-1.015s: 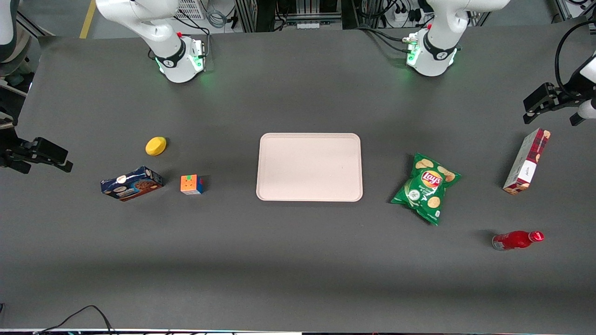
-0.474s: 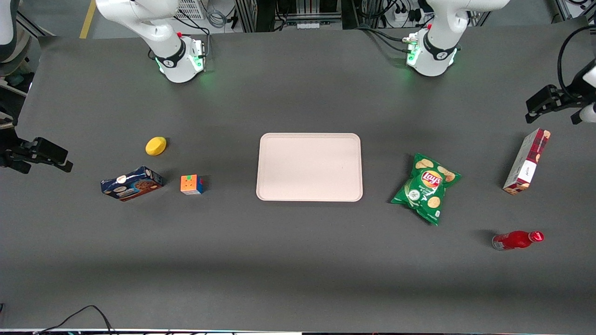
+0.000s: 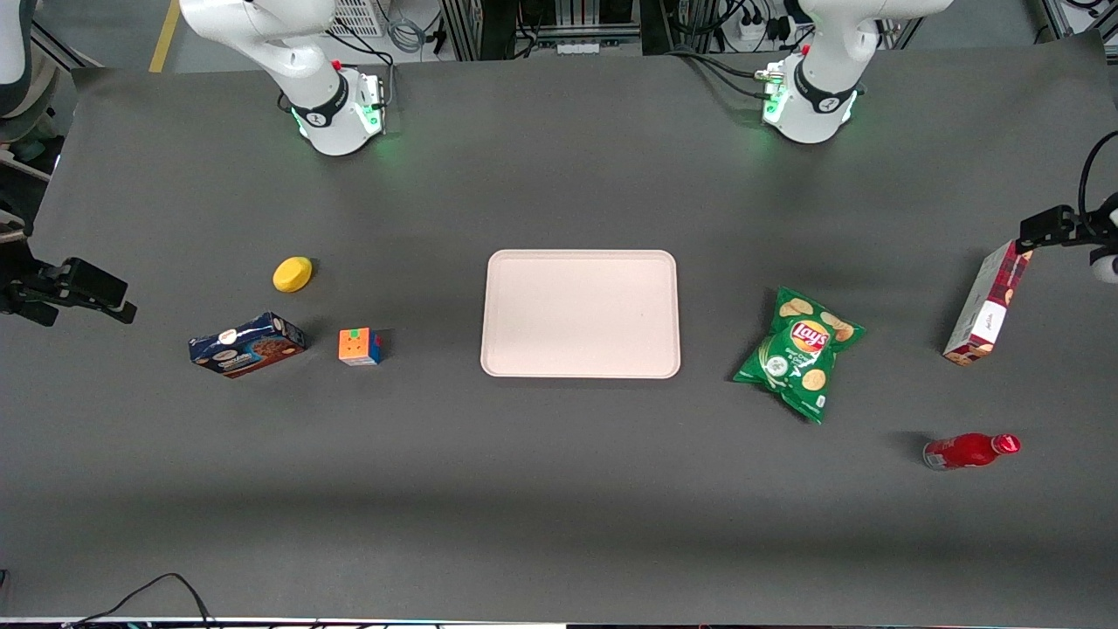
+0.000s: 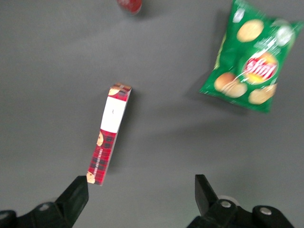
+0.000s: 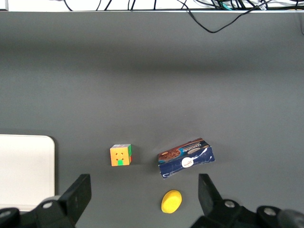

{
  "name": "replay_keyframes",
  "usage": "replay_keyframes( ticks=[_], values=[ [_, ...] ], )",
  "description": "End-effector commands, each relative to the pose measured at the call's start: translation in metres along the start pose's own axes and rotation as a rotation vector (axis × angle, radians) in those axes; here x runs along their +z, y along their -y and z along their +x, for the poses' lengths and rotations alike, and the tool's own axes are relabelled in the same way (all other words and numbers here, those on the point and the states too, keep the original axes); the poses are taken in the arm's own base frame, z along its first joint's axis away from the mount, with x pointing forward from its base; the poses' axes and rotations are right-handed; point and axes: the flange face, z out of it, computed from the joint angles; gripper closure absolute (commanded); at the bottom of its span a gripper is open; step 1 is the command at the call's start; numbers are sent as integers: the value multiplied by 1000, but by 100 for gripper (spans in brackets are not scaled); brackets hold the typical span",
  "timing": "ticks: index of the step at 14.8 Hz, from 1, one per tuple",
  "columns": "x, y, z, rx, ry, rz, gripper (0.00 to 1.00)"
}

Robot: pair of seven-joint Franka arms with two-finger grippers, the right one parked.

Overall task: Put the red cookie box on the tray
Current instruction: 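Lower the open left gripper over the red plaid cookie box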

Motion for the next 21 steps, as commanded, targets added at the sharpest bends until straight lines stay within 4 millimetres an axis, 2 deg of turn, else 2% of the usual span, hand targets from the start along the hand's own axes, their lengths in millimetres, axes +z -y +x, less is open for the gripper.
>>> replay_keyframes(
  ticks=[1,3,5,7,10,12,15,18,19,21],
  values=[
    [77,29,-18,136,-1,18,0],
    [119,52,-30,210,-49,54,0],
    [152,66,-29,240,-47,76,0],
    [173,73,-21,301,-46,103,0],
    [219,82,-16,359,-41,130,0],
    [243,82,-23,351,-19,115,0],
    [269,81,-26,357,-28,104,0],
    [284,82,-27,346,-39,71,0],
    [285,81,-27,343,-41,68,7],
    [288,82,-28,337,-38,63,34]
  ],
)
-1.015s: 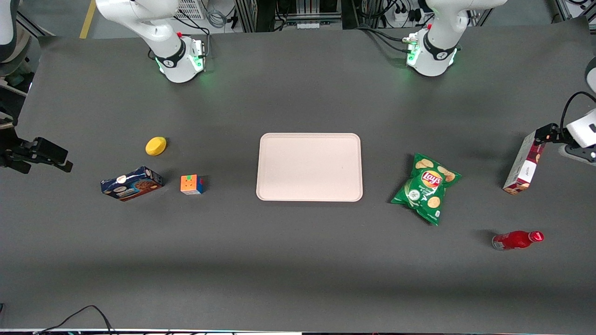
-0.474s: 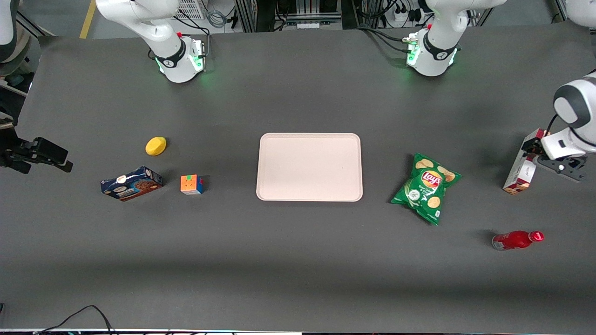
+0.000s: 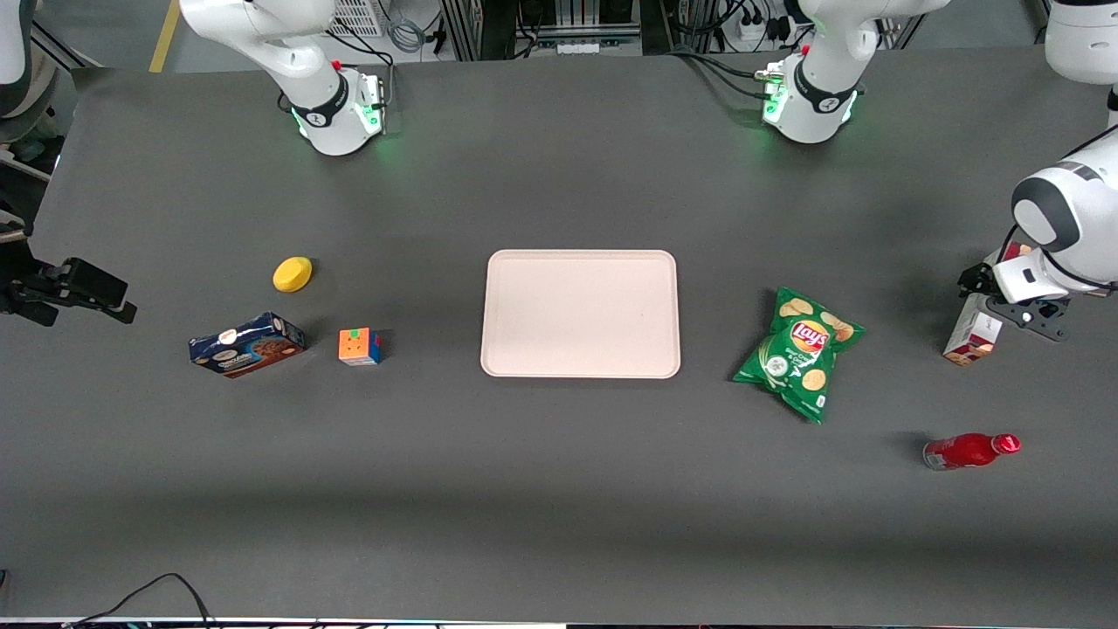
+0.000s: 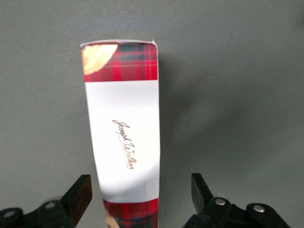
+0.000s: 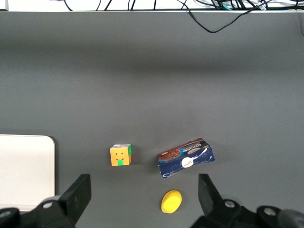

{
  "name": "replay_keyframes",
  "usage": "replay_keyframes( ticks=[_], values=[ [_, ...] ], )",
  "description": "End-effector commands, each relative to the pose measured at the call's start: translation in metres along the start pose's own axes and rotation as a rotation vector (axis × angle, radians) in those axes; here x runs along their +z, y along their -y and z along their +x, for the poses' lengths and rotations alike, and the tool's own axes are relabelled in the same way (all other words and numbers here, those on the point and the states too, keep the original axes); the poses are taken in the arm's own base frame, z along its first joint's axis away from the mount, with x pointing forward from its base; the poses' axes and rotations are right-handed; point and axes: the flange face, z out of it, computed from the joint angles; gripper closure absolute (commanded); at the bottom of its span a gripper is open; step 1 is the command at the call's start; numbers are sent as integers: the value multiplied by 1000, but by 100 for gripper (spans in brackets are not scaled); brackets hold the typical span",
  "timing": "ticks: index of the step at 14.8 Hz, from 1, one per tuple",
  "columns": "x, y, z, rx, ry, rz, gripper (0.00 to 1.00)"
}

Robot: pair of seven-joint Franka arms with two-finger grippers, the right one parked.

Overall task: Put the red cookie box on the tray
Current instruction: 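Lower the open left gripper over the red plaid cookie box, then close the left gripper on the cookie box and lift it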

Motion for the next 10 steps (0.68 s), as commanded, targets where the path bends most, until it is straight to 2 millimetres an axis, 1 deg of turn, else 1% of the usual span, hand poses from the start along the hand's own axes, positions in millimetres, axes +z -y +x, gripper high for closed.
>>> replay_keyframes(
  ticks=[1,4,5,6,7,9,10],
  values=[
    [3,0,-1,8,-16,-3,48],
    [3,1,-1,9,-16,-3,82],
    [2,1,-1,9,-16,-3,89],
    [1,1,0,10,-15,-4,92],
    [1,1,2,12,-14,-7,99],
    [-3,3,6,-6,-17,-9,100],
    [-9,4,11,-30,-13,-27,100]
  ],
)
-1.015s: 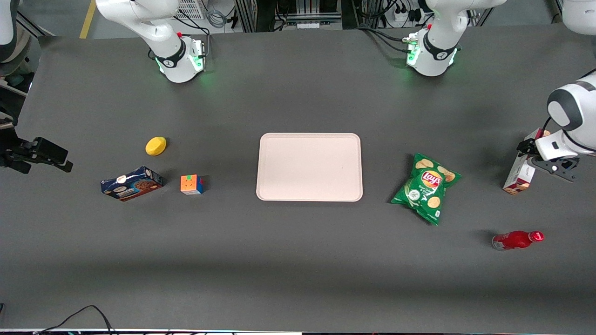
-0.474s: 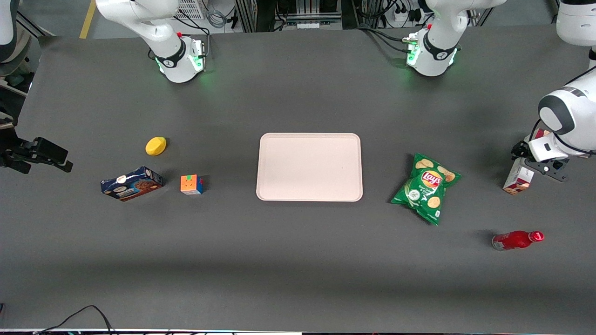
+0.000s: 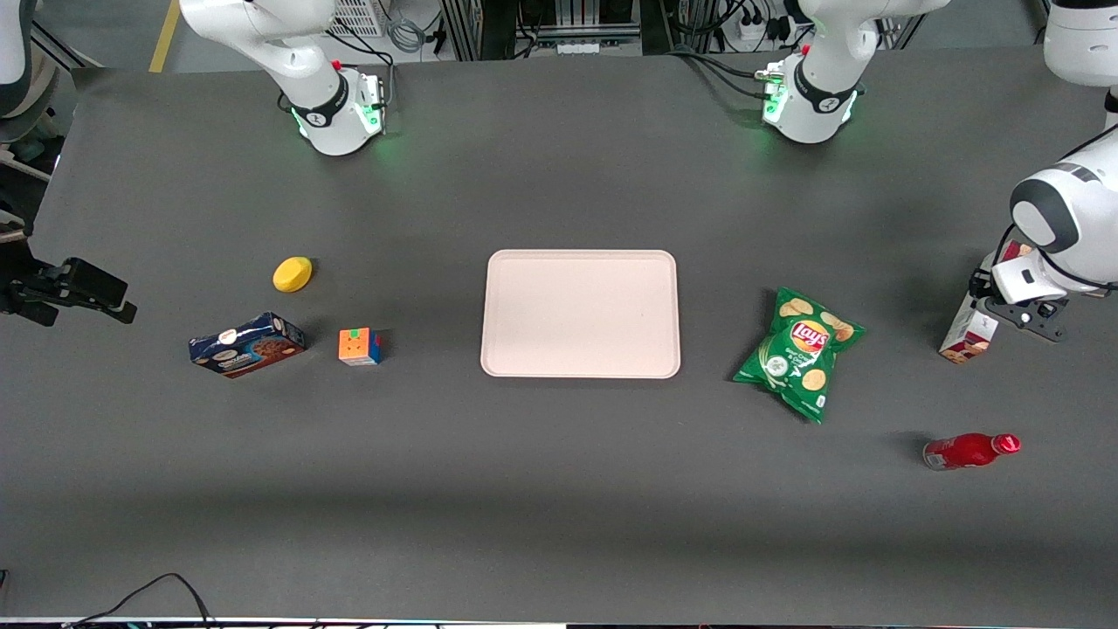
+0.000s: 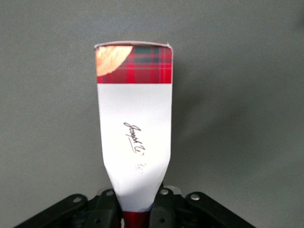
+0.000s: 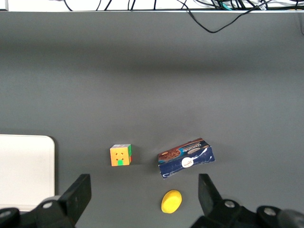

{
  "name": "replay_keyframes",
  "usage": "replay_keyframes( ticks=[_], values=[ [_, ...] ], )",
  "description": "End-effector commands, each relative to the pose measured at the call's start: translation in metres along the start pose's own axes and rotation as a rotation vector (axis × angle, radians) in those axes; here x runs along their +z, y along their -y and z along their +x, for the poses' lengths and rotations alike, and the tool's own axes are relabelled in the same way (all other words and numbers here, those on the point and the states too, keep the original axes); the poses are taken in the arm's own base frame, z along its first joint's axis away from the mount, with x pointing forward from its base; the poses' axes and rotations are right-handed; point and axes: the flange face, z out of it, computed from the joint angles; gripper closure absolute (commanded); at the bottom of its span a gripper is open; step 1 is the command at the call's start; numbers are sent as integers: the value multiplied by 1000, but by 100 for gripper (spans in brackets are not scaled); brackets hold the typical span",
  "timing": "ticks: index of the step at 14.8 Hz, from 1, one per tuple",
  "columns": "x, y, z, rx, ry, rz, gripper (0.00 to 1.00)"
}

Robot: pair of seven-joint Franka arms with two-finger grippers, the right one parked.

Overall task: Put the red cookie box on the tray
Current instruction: 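Close the left gripper on the cookie box and lift it, then carry the cookie box over the chip bag onto the tray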

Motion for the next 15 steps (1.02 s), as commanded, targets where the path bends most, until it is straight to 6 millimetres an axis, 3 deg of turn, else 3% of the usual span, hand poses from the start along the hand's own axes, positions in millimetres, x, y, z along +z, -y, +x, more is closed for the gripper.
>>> replay_keyframes(
  ticks=[1,5,9,12,15],
  values=[
    [-19,5,19,-47,3,-57,100],
    [-82,2,74,-72,31,-143,100],
    [-168,-30,133,-142,11,-152,100],
    [-217,-74,168,-218,-11,-142,100],
    [-254,-158,210,-385,48,-165,97]
  ],
)
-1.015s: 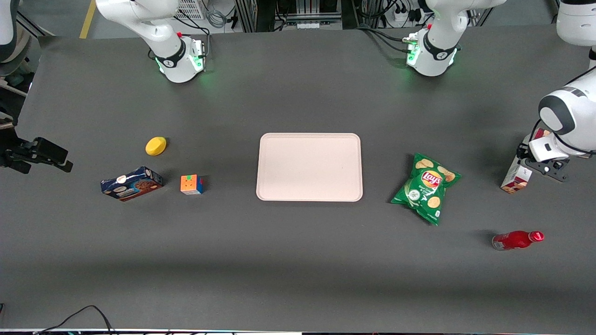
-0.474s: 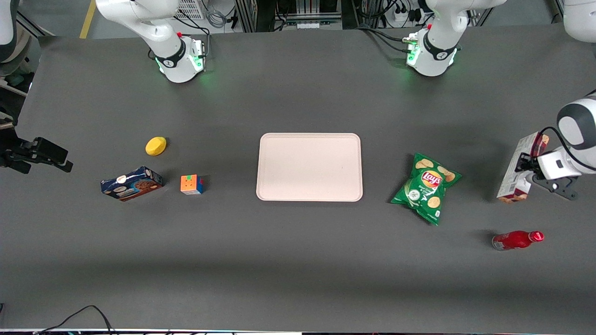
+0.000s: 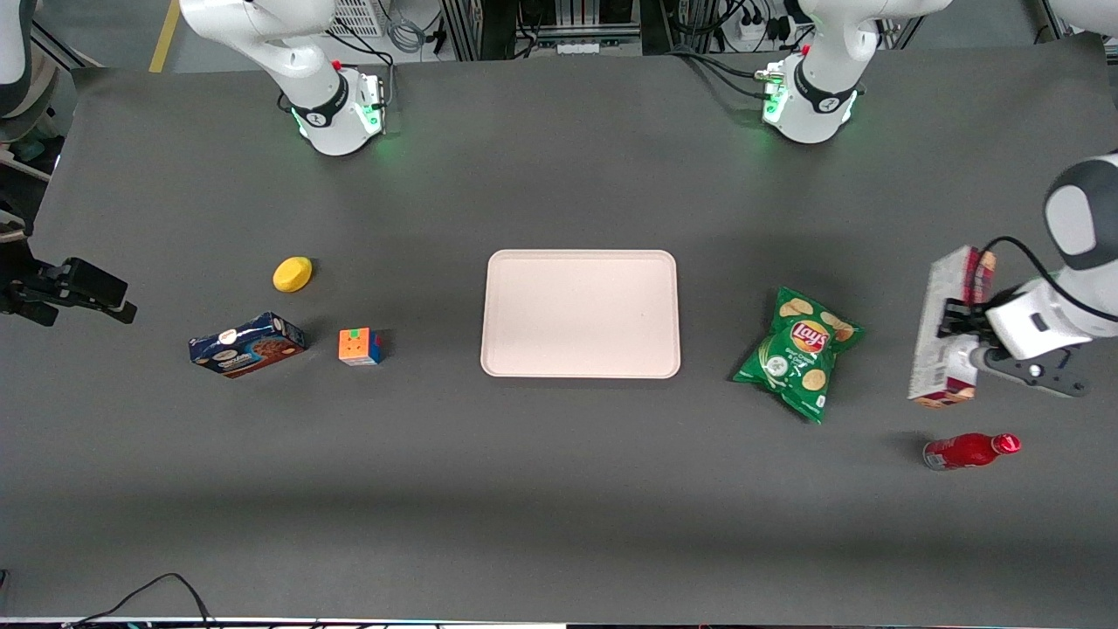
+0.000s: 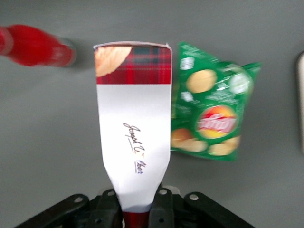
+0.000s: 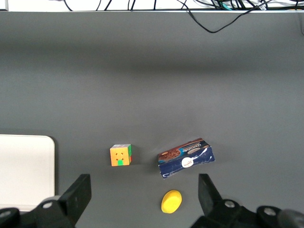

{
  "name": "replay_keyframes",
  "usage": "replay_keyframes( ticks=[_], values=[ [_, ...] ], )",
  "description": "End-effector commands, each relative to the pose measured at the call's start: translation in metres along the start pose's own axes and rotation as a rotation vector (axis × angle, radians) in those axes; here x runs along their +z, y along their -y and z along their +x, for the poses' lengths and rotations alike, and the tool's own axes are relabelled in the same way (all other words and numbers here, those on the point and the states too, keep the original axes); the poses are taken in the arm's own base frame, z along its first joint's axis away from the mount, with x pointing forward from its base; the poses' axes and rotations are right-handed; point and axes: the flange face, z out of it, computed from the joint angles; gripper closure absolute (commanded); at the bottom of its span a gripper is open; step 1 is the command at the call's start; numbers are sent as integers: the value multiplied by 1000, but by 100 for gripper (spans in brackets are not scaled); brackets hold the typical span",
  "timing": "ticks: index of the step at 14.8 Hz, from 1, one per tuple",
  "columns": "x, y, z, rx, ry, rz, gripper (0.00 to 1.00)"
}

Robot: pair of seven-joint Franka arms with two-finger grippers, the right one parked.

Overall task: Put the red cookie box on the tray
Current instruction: 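Carry the cookie box over the chip bag onto the tray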

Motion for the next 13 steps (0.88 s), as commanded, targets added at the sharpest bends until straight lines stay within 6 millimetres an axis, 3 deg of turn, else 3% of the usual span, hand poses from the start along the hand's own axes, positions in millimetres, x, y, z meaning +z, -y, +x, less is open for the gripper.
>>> replay_keyframes(
  ticks=[1,5,7,10,13],
  values=[
    [-27,-117,19,-193,40,-2,97],
    [-22,-265,31,-323,18,35,100],
    [2,-320,36,-345,-1,12,100],
    [57,-362,39,-336,-49,-37,100],
    [110,-374,48,-331,-96,-54,100]
  ],
)
